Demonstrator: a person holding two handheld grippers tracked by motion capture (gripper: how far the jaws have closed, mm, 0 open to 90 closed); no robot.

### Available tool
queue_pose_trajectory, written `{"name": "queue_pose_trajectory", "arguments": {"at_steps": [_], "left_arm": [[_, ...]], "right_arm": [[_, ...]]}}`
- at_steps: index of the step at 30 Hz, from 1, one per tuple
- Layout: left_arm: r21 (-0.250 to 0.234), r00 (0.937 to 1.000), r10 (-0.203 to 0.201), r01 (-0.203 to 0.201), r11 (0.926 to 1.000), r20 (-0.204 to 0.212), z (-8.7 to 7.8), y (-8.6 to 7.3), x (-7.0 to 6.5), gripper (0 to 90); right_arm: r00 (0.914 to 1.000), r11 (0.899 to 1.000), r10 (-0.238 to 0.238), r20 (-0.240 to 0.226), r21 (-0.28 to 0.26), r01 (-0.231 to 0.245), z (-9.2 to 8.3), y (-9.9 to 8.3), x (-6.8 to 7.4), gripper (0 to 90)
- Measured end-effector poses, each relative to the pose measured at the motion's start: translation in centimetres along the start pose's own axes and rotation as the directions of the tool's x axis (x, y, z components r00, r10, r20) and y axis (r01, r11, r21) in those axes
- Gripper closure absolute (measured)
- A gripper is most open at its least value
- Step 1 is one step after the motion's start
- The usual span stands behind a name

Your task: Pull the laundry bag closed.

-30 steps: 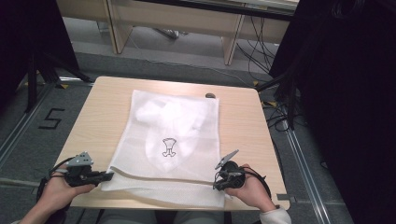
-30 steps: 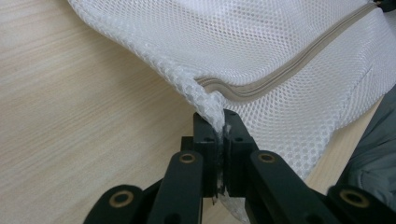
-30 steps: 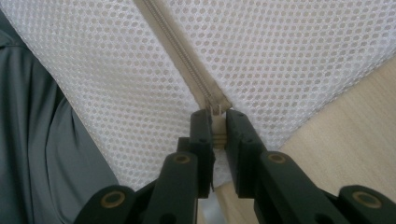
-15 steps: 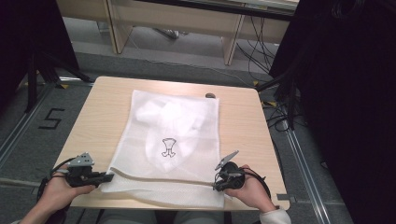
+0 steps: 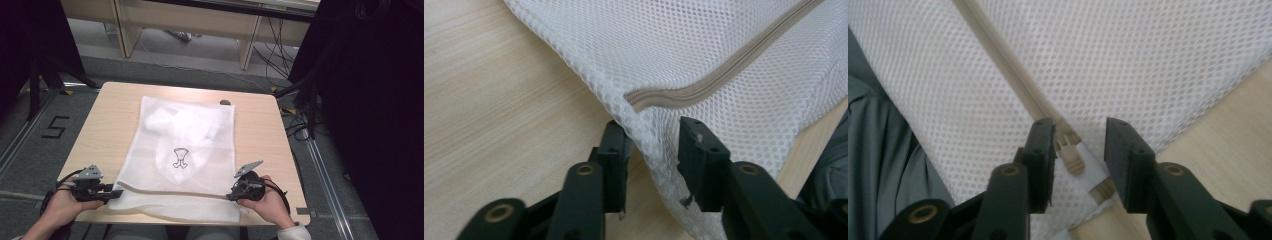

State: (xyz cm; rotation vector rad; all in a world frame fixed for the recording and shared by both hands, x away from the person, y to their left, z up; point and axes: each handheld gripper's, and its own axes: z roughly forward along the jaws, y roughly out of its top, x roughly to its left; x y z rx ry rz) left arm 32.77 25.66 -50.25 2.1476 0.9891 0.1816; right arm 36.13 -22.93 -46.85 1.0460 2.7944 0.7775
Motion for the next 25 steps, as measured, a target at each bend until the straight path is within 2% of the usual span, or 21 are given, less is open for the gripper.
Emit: {"name": "queue_pose_trajectory", "arguments": {"at_steps": [2,4,5,6,7,8,9,10,11,12,13,14,15,17,18,19,20,21,22,23,25], "left_arm": [[-0.004,0.9999,0.003,-0.003,1.0000,-0.016,0.0,-0.1,0.0,53.1],[-0.012,0.9999,0.006,-0.006,0.9999,-0.012,0.1,-0.1,0.0,49.8],[-0.051,0.9995,-0.027,0.027,0.9984,-0.014,0.3,-0.1,-0.2,47.0],[-0.049,0.9992,0.023,-0.025,0.9985,-0.032,-0.1,0.0,0.0,43.0],[-0.049,0.9992,0.023,-0.025,0.9985,-0.032,-0.1,0.0,0.0,41.6],[-0.076,0.9995,0.005,-0.008,0.9971,-0.033,-0.1,0.0,-0.1,41.6],[-0.076,0.9997,-0.001,-0.001,0.9971,-0.023,-0.3,0.0,0.0,39.1],[-0.103,0.9993,-0.001,-0.003,0.9947,-0.037,-0.3,0.0,-0.1,39.1],[-0.097,0.9979,0.036,-0.041,0.9944,-0.053,-0.5,0.0,0.1,36.4],[-0.117,0.9977,0.014,-0.021,0.9930,-0.067,-0.5,0.0,0.1,36.4],[-0.134,0.9974,-0.003,-0.007,0.9909,-0.072,-0.5,0.0,0.1,35.0],[-0.134,0.9964,0.002,-0.013,0.9909,-0.085,-0.6,0.0,0.2,33.0],[-0.163,0.9962,-0.004,-0.010,0.9865,-0.087,-0.5,0.0,0.2,31.0],[-0.155,0.9965,-0.017,0.004,0.9880,-0.082,-0.5,0.0,0.2,30.4],[-0.148,0.9967,-0.005,-0.007,0.9889,-0.081,-0.6,0.1,0.2,30.1],[-0.157,0.9961,0.007,-0.021,0.9873,-0.088,-0.6,0.1,0.2,29.9],[-0.151,0.9961,0.018,-0.031,0.9880,-0.086,-0.7,0.1,0.3,29.8],[-0.149,0.9953,0.029,-0.042,0.9879,-0.093,-0.8,0.1,0.3,29.8],[-0.144,0.9964,0.024,-0.035,0.9890,-0.081,-0.8,0.2,0.3,29.9],[-0.167,0.9967,0.005,-0.019,0.9858,-0.081,-0.7,0.3,0.1,30.5],[-0.177,0.9964,0.006,-0.021,0.9840,-0.085,-0.7,0.3,0.0,30.7]], "right_arm": [[0.9998,1.000,0.018,0.007,-0.014,-0.018,-0.1,0.0,-0.1,58.9],[0.9997,1.000,0.016,0.016,-0.023,-0.016,-0.1,0.0,-0.3,57.7],[0.9991,0.999,0.040,0.014,-0.031,-0.039,-0.2,0.0,-0.2,56.5],[0.9992,0.998,0.033,0.024,-0.055,-0.031,-0.2,0.0,-0.4,54.9],[0.9992,0.998,0.033,0.024,-0.055,-0.031,-0.2,0.0,-0.4,54.9],[0.9990,0.995,0.035,0.026,-0.097,-0.032,0.1,0.0,-0.4,54.2],[0.9985,0.996,0.038,0.040,-0.079,-0.035,-0.3,0.1,-0.5,51.7],[0.9985,0.996,0.038,0.040,-0.079,-0.035,-0.3,0.1,-0.5,51.7],[0.9970,0.994,0.066,0.040,-0.087,-0.063,-0.4,0.2,-0.6,48.7],[0.9970,0.994,0.066,0.040,-0.087,-0.063,-0.4,0.2,-0.6,48.7],[0.9972,0.994,0.041,0.062,-0.107,-0.034,-0.3,0.1,-0.8,47.6],[0.9963,0.989,0.039,0.077,-0.148,-0.027,-0.1,0.1,-1.0,46.7],[0.9956,0.985,0.044,0.083,-0.170,-0.029,-0.2,0.0,-1.3,44.8],[0.9954,0.988,0.050,0.082,-0.150,-0.037,-0.5,0.0,-1.4,44.0],[0.9926,0.982,0.072,0.098,-0.182,-0.053,-0.3,0.0,-1.4,43.2],[0.9922,0.985,0.091,0.085,-0.153,-0.077,-0.7,0.0,-1.4,42.4],[0.9905,0.982,0.100,0.094,-0.172,-0.083,-0.5,0.0,-1.5,41.6],[0.9897,0.978,0.086,0.114,-0.198,-0.062,-0.2,-0.1,-1.7,40.8],[0.9900,0.979,0.091,0.108,-0.190,-0.069,-0.3,-0.1,-1.7,40.2],[0.9890,0.981,0.107,0.102,-0.173,-0.089,-0.5,-0.1,-1.7,38.7],[0.9890,0.982,0.104,0.105,-0.168,-0.085,-0.6,-0.1,-1.8,38.4]]}}
